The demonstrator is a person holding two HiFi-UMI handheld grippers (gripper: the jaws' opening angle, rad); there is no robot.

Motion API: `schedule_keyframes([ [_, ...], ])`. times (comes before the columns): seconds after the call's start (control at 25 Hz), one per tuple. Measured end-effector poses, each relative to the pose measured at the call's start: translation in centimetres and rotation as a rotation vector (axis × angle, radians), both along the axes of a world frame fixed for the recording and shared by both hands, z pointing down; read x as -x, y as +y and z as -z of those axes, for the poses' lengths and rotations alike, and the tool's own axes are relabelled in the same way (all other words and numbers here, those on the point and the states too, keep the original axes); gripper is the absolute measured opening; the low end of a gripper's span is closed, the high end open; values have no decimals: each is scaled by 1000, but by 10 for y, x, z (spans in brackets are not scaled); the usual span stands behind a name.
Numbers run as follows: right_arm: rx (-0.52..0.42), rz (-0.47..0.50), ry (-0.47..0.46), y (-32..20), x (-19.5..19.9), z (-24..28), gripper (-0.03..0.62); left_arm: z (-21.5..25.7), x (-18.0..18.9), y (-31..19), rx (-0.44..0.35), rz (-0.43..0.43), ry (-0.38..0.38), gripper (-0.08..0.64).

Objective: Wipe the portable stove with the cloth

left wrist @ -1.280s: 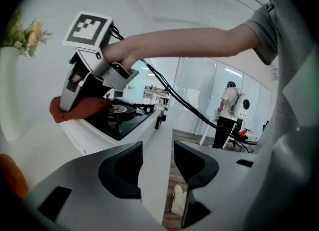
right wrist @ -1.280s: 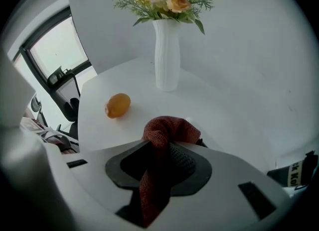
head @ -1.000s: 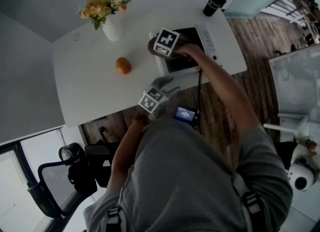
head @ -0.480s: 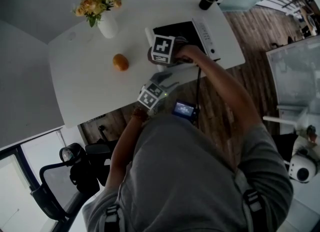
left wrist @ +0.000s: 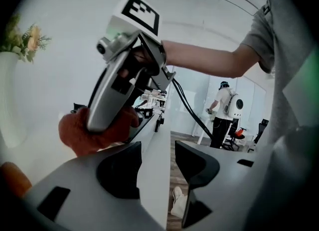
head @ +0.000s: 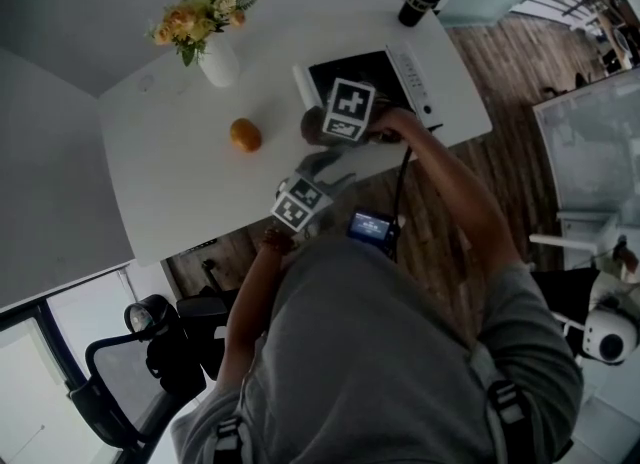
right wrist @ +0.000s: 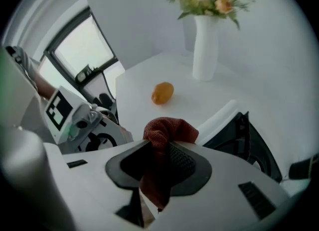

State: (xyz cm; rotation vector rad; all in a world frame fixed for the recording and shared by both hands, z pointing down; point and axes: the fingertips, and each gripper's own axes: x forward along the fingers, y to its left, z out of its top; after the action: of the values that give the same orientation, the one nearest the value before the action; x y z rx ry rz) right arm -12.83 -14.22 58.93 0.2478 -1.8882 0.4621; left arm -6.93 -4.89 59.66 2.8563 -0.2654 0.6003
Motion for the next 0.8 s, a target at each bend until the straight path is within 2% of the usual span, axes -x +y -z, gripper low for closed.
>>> schedule_keyframes([
  [0.16, -41, -223, -249, -32, -22, 50, 115, 15, 13, -12, -7, 42, 45, 225],
  [0.28, -122, -446, -357, -79, -70, 81, 115, 25, 15, -25, -60, 75, 57, 224],
  [0.36, -205, -586, -376, -114, -108, 93, 115, 31, 13, -37, -104, 109, 59, 210],
  [0.44, -268, -670, -311, -144, -143, 91, 115, 33, 9, -51, -124, 159, 61, 209],
  [0.52, -280, -706, -208, -166, -168, 80, 115, 30, 4, -62, -120, 192, 54, 210],
  [0.68, -233, -699, -40, -185, -190, 49, 115, 16, -9, -66, -119, 194, -8, 212],
  [0.8, -213, -690, 38, -195, -200, 31, 115, 9, -14, -67, -127, 195, -38, 218],
])
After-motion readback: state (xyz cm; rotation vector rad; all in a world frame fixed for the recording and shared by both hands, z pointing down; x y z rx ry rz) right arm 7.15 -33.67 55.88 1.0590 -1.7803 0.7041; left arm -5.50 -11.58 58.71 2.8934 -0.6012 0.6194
